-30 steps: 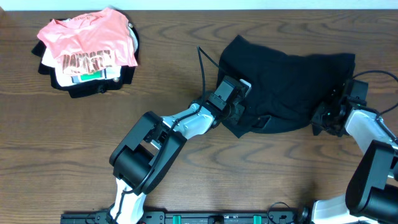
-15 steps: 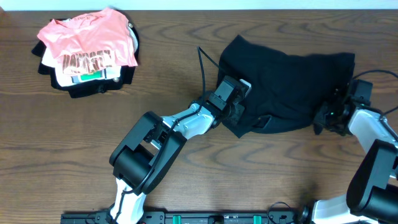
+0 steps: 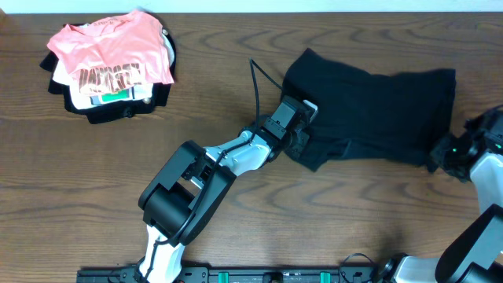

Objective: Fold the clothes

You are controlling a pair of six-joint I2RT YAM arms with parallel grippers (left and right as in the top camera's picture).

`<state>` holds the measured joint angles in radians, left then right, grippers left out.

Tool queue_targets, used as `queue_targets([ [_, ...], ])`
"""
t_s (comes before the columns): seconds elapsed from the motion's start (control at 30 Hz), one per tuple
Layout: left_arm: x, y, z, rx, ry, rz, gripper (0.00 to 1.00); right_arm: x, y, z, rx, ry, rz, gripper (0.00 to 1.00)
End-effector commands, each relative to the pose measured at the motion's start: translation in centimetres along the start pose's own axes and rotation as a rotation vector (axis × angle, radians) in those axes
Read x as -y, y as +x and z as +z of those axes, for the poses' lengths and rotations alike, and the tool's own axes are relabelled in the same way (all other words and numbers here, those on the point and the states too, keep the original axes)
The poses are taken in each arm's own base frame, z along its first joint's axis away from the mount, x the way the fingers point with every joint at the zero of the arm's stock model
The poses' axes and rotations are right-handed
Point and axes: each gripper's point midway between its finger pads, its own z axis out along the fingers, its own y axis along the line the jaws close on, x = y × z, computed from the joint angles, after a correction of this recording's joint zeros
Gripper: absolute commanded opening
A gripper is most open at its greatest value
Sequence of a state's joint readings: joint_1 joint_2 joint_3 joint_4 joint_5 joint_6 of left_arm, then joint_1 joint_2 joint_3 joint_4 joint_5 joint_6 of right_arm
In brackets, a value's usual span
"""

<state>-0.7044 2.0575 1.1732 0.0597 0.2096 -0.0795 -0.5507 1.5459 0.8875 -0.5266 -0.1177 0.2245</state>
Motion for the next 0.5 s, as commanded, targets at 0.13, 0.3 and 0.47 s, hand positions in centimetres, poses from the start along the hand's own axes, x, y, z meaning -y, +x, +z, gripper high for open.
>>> queue_targets([
  [0.13,-0.8,1.9,1.2,-0.057,-0.028,-0.016,0.06,3.9,-2.2,-1.4,0.067,0.05,0.149,0.35],
  [0.3,-0.8,2.0,1.2,-0.06,-0.029,-0.017,0.06,6.5,-2.3,-1.8,0.087,0.135,0.254,0.45],
  [0.47,-0.8,2.0,1.2,-0.063,-0.03,-0.017,0.06,7.2,-2.0,-1.9,0.08,0.147,0.347,0.45],
])
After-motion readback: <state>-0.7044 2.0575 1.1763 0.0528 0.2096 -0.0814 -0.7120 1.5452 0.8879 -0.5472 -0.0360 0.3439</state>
